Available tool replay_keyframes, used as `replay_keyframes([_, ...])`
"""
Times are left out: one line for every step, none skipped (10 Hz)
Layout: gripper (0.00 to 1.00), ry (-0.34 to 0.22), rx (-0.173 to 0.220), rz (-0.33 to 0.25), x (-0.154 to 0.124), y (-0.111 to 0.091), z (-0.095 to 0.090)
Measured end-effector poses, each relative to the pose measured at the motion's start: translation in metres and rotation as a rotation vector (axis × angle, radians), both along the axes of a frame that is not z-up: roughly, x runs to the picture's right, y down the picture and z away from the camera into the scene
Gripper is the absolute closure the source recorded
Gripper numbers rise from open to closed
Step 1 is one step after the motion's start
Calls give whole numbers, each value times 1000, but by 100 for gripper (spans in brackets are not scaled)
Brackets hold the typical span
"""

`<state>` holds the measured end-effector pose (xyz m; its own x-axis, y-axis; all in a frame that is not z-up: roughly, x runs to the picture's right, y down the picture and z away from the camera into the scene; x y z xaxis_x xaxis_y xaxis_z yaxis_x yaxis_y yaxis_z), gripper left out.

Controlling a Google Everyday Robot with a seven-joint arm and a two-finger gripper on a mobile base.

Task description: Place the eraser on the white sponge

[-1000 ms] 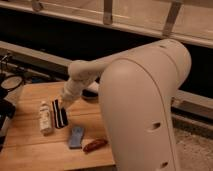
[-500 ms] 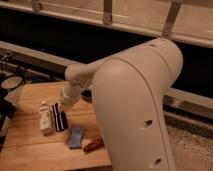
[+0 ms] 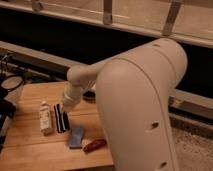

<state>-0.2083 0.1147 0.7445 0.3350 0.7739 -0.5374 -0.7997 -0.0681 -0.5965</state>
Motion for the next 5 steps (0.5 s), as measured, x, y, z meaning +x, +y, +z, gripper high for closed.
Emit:
replay_keyframes([100,2,8,14,15,4,-7])
replay_keyframes([100,6,12,27,28,7,-13])
replay_keyframes([100,12,16,41,39,11,-17])
replay_keyframes([100,38,13,73,54,16,-21])
replay_keyframes([100,68,-8,93,62,22,-23])
